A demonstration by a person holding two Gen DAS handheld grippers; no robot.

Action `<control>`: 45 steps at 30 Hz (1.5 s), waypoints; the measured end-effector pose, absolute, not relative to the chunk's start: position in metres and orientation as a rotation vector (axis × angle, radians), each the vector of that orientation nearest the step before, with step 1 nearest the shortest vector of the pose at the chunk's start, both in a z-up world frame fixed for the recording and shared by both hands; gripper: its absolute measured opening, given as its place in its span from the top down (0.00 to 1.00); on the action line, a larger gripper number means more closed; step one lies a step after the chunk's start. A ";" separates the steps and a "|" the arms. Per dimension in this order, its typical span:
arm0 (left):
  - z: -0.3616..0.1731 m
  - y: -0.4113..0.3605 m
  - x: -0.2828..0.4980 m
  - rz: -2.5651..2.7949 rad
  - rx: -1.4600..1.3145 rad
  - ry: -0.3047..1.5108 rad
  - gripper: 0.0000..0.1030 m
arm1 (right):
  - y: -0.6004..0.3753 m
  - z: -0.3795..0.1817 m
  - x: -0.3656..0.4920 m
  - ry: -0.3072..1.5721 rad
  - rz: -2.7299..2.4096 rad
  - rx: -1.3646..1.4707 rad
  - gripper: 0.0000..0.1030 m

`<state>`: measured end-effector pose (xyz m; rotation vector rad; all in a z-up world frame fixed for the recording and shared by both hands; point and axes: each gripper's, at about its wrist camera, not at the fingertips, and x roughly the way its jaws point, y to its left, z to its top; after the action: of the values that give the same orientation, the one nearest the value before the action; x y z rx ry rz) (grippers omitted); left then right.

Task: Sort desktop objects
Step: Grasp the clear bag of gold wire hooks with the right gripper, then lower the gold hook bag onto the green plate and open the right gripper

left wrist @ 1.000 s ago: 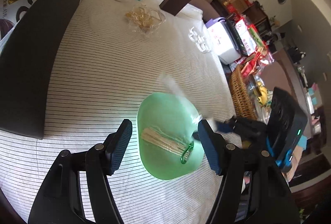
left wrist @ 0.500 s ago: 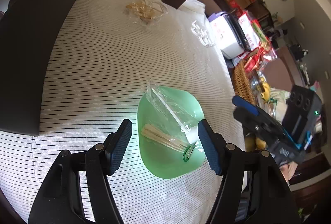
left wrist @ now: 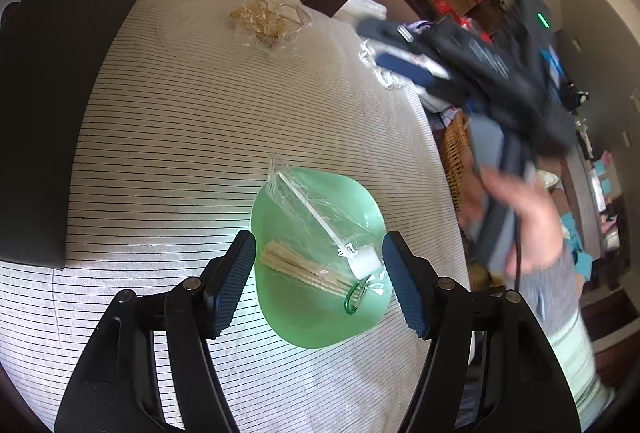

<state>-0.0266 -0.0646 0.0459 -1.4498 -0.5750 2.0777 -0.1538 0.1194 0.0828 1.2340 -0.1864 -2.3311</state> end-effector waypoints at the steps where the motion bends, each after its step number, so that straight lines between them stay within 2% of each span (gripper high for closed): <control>1: 0.046 -0.065 -0.027 2.076 -1.452 -0.577 0.39 | 0.113 0.080 -0.168 -0.168 -2.330 1.253 0.30; 2: 0.045 -0.066 -0.028 2.075 -1.452 -0.578 0.39 | 0.104 0.077 -0.184 -0.145 -2.326 1.276 0.29; 4: 0.045 -0.067 -0.030 2.076 -1.453 -0.582 0.39 | 0.088 0.064 -0.212 -0.128 -2.278 1.363 0.15; 7: 0.044 -0.070 -0.032 2.075 -1.459 -0.597 0.39 | 0.064 0.043 -0.241 -0.028 -2.258 1.501 0.15; 10: 0.043 -0.074 -0.035 2.072 -1.465 -0.615 0.39 | 0.043 0.035 -0.247 0.136 -2.289 1.496 0.15; 12: 0.042 -0.076 -0.035 2.073 -1.474 -0.620 0.39 | 0.038 0.027 -0.249 0.180 -2.298 1.504 0.16; 13: 0.041 -0.077 -0.036 2.070 -1.479 -0.625 0.39 | 0.038 0.022 -0.250 0.182 -2.291 1.527 0.20; 14: 0.041 -0.077 -0.036 2.065 -1.481 -0.631 0.39 | 0.040 0.019 -0.249 0.183 -2.290 1.538 0.29; 15: 0.042 -0.076 -0.036 2.060 -1.481 -0.634 0.39 | 0.042 0.019 -0.247 0.193 -2.297 1.530 0.51; 19: 0.044 -0.075 -0.036 2.055 -1.473 -0.631 0.39 | 0.064 0.038 -0.231 0.173 -2.329 1.454 0.65; 30: 0.054 -0.081 -0.029 2.042 -1.421 -0.691 0.39 | 0.142 0.111 -0.100 -0.040 -2.250 1.293 0.67; 35: 0.060 -0.092 -0.030 2.056 -1.380 -0.742 0.38 | 0.143 0.108 -0.025 -0.123 -2.180 1.279 0.67; 38: 0.060 -0.096 -0.033 2.053 -1.378 -0.770 0.37 | 0.126 0.095 0.007 -0.063 -2.163 1.269 0.67; 42: 0.051 -0.095 -0.039 2.059 -1.412 -0.756 0.36 | 0.093 0.061 0.030 0.151 -2.192 1.274 0.67; 44: 0.047 -0.091 -0.038 2.055 -1.440 -0.736 0.36 | 0.082 0.044 0.033 0.211 -2.195 1.283 0.61; 45: 0.044 -0.089 -0.036 2.055 -1.459 -0.717 0.36 | 0.081 0.040 0.033 0.199 -2.185 1.290 0.54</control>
<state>-0.0358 -0.0887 0.0442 -1.4589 -0.7168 2.0547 0.0326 0.0809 0.0404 1.2904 0.1994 -2.1852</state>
